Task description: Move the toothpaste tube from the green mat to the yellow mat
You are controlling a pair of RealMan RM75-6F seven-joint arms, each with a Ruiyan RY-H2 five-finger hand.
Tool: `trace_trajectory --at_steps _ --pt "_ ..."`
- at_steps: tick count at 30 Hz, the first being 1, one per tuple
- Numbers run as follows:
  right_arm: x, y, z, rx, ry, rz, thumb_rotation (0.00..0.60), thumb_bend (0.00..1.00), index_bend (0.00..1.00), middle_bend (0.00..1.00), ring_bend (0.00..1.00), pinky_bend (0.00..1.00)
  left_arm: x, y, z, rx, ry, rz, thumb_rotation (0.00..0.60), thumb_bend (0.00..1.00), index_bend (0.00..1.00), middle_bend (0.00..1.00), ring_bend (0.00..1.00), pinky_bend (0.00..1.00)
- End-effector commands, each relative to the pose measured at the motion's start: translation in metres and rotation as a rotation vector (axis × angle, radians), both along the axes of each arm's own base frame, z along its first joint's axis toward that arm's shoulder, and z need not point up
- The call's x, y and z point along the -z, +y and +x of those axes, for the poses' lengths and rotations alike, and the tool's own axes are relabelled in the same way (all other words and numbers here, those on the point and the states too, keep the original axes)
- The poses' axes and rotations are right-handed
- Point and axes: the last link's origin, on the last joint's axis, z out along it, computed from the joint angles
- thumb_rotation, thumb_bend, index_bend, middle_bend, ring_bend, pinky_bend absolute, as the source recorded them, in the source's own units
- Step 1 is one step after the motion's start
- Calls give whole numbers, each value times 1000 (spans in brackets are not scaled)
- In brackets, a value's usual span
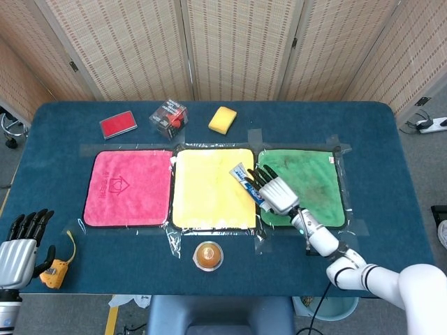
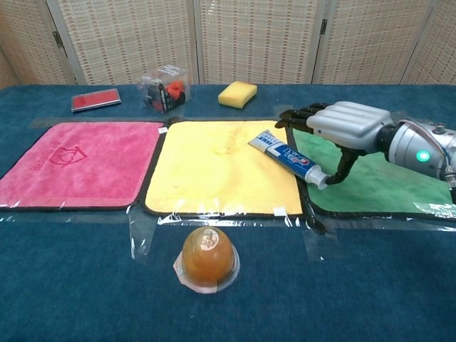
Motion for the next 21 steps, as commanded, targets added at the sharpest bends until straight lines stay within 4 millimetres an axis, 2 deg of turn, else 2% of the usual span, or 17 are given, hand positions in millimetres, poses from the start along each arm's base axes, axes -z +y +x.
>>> trace_trajectory --at_steps 1,5,8,12,16,21 --pt "8 -7 14 -4 -12 -1 600 152 8 0 0 0 0 0 -2 -6 -2 0 600 551 104 95 99 35" --pt "16 -7 34 -24 -46 16 600 151 7 0 0 0 0 0 -3 -8 -3 -3 600 551 104 94 99 35" --pt "13 -4 42 -43 -67 26 600 151 7 0 0 0 -1 0 -3 -4 -4 0 600 551 104 95 99 35" --pt "-1 -3 38 -36 -78 21 600 151 7 0 0 0 -2 0 -2 1 -5 5 600 550 104 95 99 35" --pt "-15 -10 30 -6 -73 -8 600 151 7 0 0 0 -1 -1 0 6 -7 3 600 551 104 94 99 34" --pt "-20 -25 21 21 -24 -47 600 152 7 0 0 0 -2 -2 2 8 -6 8 600 551 104 95 99 35"
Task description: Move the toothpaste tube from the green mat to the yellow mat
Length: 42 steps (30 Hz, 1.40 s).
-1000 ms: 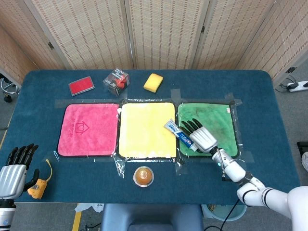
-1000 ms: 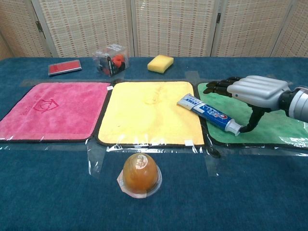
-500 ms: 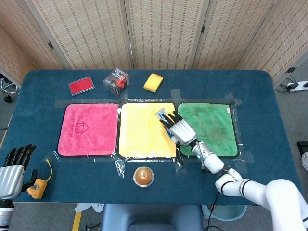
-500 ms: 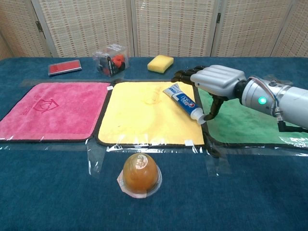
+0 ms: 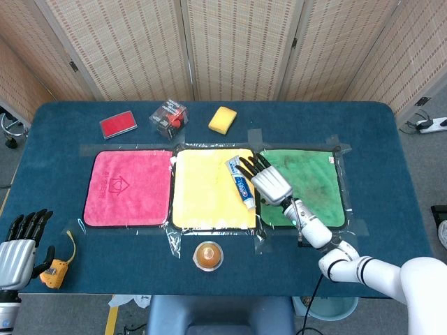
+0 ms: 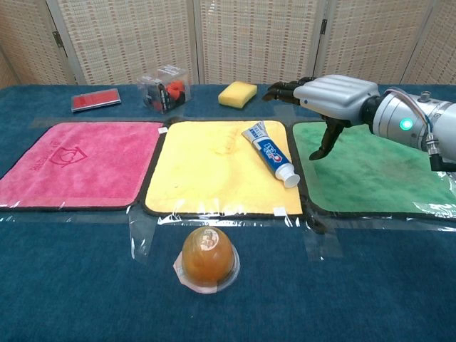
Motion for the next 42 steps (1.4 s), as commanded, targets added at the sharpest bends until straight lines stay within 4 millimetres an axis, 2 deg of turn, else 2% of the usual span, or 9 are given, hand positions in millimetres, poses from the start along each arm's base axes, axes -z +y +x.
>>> trace_trajectory --at_steps 1,11,17,23,33,38,42 --pt "0 -10 -5 18 36 -21 600 152 7 0 0 0 -1 0 1 1 0 4 600 551 104 95 99 35" --pt "31 -34 5 24 95 -37 600 151 7 0 0 0 -3 0 2 3 4 5 600 551 104 95 99 34" --pt "54 -39 18 8 112 -25 600 152 7 0 0 0 -4 -1 -1 -8 5 8 600 551 104 95 99 35" --pt "71 -37 39 -21 80 -11 600 152 7 0 0 0 -5 -2 -5 -20 5 9 600 550 104 94 99 35" --pt "91 -32 85 -75 6 -4 600 151 7 0 0 0 -5 -3 -6 -22 4 8 600 551 104 94 99 34" --pt "90 -29 100 -103 -33 -15 600 151 7 0 0 0 -6 -4 -7 -25 3 11 600 551 104 95 99 35" --pt "73 -23 94 -124 -80 -23 600 152 7 0 0 0 -8 -5 -8 -22 -2 18 600 550 104 95 99 34"
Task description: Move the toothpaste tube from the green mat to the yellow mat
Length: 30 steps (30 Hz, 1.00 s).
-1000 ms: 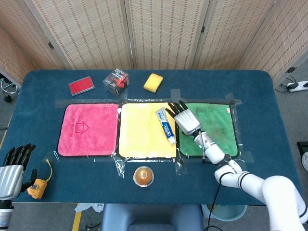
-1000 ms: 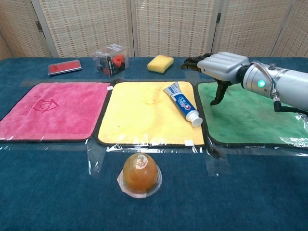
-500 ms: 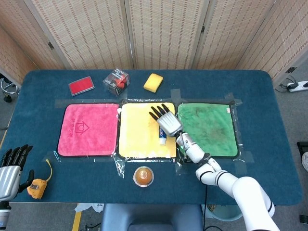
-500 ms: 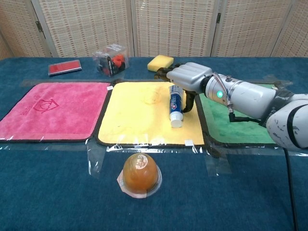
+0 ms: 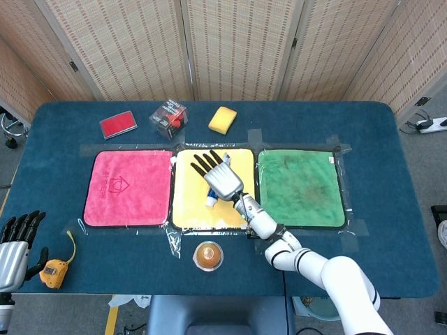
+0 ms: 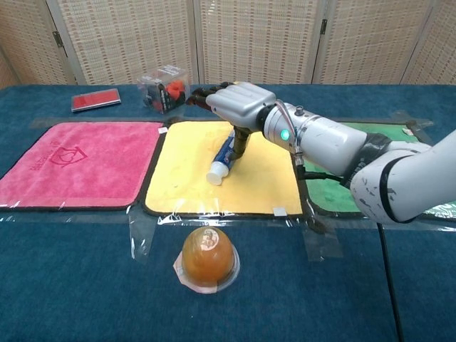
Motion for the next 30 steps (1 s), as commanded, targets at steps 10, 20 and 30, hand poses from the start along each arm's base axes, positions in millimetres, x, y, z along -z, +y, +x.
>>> trace_trajectory --at_steps 10,20,30 --pt "-104 29 -66 25 -82 -110 600 151 7 0 0 0 -2 7 7 48 -14 10 600 551 104 95 99 33" --pt "-203 84 -141 179 -52 -217 600 151 7 0 0 0 -3 16 20 97 -14 10 600 551 104 94 99 35" --pt "-261 164 -204 356 -125 -248 600 151 7 0 0 0 1 22 35 132 -23 -2 600 551 104 95 99 36"
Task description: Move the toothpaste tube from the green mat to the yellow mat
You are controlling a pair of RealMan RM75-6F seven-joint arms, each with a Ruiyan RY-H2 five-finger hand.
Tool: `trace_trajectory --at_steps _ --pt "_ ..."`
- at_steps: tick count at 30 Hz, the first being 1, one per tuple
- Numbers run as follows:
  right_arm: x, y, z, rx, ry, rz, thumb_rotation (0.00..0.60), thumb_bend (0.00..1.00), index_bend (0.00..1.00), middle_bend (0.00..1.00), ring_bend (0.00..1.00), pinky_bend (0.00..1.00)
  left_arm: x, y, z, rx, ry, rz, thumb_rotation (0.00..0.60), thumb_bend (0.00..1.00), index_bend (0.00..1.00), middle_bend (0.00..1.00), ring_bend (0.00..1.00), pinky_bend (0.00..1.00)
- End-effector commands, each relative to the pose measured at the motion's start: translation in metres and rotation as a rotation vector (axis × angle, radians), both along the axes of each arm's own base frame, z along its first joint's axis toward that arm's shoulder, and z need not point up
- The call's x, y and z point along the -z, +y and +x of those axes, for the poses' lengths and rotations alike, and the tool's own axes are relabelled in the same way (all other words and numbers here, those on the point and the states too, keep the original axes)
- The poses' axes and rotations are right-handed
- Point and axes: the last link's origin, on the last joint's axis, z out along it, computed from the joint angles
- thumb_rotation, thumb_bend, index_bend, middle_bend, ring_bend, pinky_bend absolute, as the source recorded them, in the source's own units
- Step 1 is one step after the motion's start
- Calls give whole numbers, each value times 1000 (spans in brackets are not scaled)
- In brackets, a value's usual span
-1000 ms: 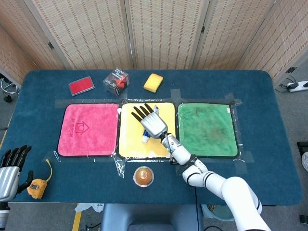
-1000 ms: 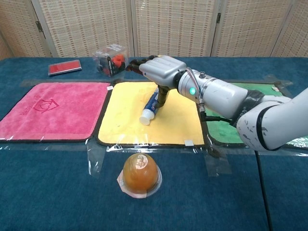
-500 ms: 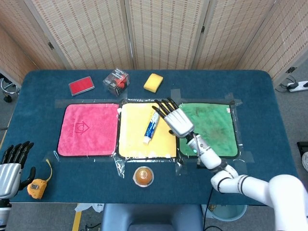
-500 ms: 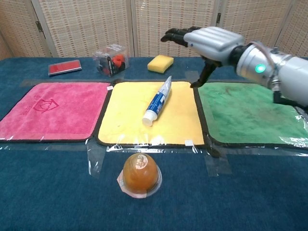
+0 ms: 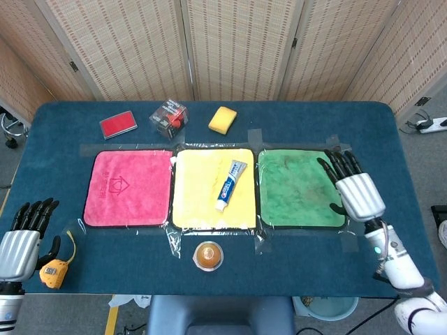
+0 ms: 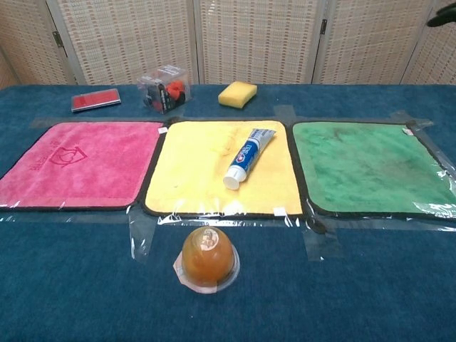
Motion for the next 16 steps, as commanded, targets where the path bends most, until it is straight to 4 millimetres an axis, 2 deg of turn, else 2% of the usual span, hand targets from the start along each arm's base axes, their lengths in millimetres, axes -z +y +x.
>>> trace_trajectory --at_steps 1,8,16 --pt "-15 36 -21 57 -56 -10 600 150 7 0 0 0 1 1 3 8 -4 -2 600 551 104 95 99 36" --pt "-30 85 -52 123 -102 -64 600 151 7 0 0 0 1 -2 10 12 -21 -3 600 551 104 95 99 35" --pt "-28 116 -60 139 -171 -62 600 151 7 0 0 0 3 -7 16 14 -31 -6 600 551 104 94 99 33"
